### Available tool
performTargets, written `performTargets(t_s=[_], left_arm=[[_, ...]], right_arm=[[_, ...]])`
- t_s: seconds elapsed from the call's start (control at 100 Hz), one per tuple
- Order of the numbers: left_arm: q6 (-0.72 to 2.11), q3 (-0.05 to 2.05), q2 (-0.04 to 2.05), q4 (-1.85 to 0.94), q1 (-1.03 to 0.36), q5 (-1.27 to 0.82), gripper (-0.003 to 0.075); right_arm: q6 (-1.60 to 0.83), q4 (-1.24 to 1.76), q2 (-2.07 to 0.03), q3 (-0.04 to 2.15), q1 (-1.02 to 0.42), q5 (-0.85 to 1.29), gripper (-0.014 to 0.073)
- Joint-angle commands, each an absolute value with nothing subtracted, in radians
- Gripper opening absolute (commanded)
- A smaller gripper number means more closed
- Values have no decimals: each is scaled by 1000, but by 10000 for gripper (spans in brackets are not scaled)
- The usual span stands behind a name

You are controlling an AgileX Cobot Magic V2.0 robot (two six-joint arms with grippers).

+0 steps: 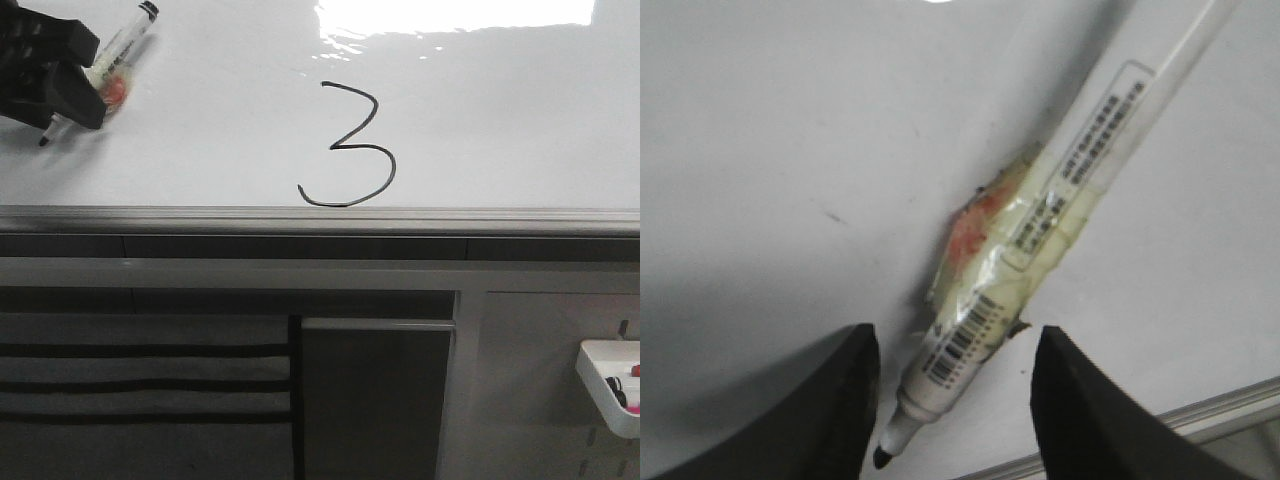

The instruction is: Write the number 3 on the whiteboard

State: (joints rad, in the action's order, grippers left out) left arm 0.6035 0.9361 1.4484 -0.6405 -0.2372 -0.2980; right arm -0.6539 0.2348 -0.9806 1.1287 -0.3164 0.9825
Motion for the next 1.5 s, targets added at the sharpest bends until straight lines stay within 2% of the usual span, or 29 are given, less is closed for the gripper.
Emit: performTargets(t_s=[0.0,0.52,0.71,0.78,0.95,1.17,1.29,1.49], left_arm=[[596,962,1419,-717,-237,-253,318],[603,962,1419,-753,-241,-384,317],[630,978,1393,-616,-234,-414,317],[630,990,1350,-559,-234,-450,317],[630,999,1172,-507,-234,-556,317],[618,977,885,-471,-234,-694,313],[537,920,743,-384,-234,-705,273],[391,794,552,-259,-234,-662,101]], right_arm=[[-650,250,-974,1160,-311,948,318],[-650,263,-974,1160,-311,955,318],[-639,261,-960,1160,-311,971,318],[-558,247,-940,1160,-311,971,318],[-136,82,-863,1143,-311,993,318],[60,45,-701,987,-311,884,314],[78,44,-598,892,-311,820,237],[78,41,-460,788,-311,772,30]])
